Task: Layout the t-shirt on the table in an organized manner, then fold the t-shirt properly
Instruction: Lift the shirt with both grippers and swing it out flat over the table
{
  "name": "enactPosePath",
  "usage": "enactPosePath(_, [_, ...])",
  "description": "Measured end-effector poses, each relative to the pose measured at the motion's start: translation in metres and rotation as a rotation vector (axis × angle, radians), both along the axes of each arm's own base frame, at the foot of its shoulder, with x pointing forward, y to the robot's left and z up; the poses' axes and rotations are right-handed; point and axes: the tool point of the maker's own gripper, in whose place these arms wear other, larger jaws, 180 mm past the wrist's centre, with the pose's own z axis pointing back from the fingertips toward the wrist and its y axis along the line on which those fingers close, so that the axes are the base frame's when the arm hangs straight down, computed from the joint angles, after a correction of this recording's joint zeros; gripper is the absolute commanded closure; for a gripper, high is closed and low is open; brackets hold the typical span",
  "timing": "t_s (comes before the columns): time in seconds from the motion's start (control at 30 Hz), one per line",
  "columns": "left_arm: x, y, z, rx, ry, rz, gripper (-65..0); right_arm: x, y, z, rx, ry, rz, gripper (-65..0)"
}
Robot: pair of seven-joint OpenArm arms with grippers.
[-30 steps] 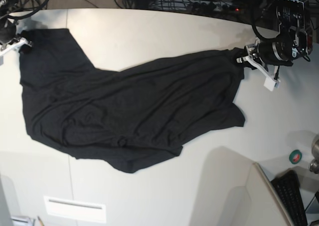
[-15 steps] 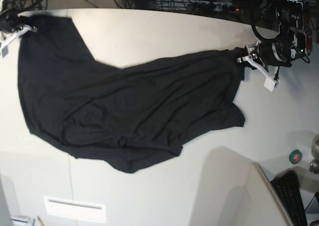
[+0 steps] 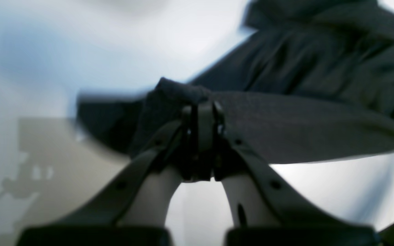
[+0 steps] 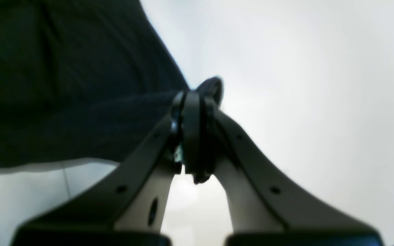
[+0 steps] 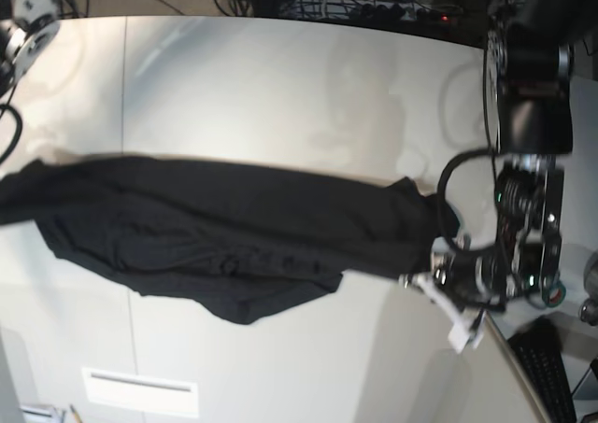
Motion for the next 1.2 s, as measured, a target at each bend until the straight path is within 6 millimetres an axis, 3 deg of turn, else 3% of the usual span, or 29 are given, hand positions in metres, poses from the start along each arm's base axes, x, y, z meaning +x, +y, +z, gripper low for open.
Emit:
enactPosePath(0.1, [0.038,-0.004,0.019,-0.001,0.001,0.008,0.0,0.047,0.002,0.028,-0.003,-0.073,0.050,0.0])
enactPosePath(0.23, [0.099,-0.018,0.076,-0.006,-0.149,0.008,0.0,0.092,-0.008,0.076,-0.027,-0.160,0.051,0.0])
enactPosePath(0.43, [0.163,-0.033,0.164,-0.031,-0.347,0.041,0.0,0.135,-0.030,0.183,-0.100,-0.342,0.010,0.0])
enactPosePath(0.5, [0.181,-0.034,0.211,-0.035,-0.431,0.048,0.0,0.146,-0.035,0.230,-0.132,-0.428,0.016,0.0])
enactPosePath(0.6, [0.195,-0.044,0.295,-0.063,-0.597,0.033,0.0,0.143,-0.046,0.309,-0.244,-0.561,0.003,0.0])
enactPosePath(0.67, [0.194,-0.052,0.327,-0.088,-0.689,0.013,0.0,0.125,-0.052,0.359,-0.348,-0.659,-0.016,0.0])
enactPosePath(0.77, [0.179,-0.055,0.323,-0.035,-0.671,-0.043,0.0,0.086,-0.053,0.401,-0.498,-0.694,-0.070,0.0])
enactPosePath(0.83, [0.164,-0.047,0.331,-0.023,-0.661,-0.061,0.0,0.068,-0.040,0.416,-0.562,-0.750,-0.061,0.0])
enactPosePath(0.93, [0.130,-0.024,0.385,-0.139,-0.845,-0.033,0.0,0.037,-0.031,0.383,-0.641,-0.677,-0.077,0.0])
enactPosePath(0.97, [0.119,-0.016,0.380,-0.154,-0.857,-0.024,0.0,0.029,-0.028,0.361,-0.653,-0.628,-0.071,0.0])
enactPosePath(1.03, [0.101,0.005,0.322,-0.137,-0.747,0.016,0.0,0.004,-0.024,0.305,-0.626,-0.532,-0.089,0.0])
enactPosePath(1.1, [0.080,0.011,0.239,-0.128,-0.583,0.035,0.0,-0.014,-0.022,0.253,-0.551,-0.472,-0.088,0.0])
enactPosePath(1.17, [0.043,0.016,0.149,-0.085,-0.388,0.040,0.0,-0.033,-0.022,0.184,-0.436,-0.344,-0.099,0.0])
enactPosePath(1.2, [0.024,0.021,0.113,-0.065,-0.307,0.050,0.0,-0.042,-0.020,0.151,-0.379,-0.299,-0.101,0.0])
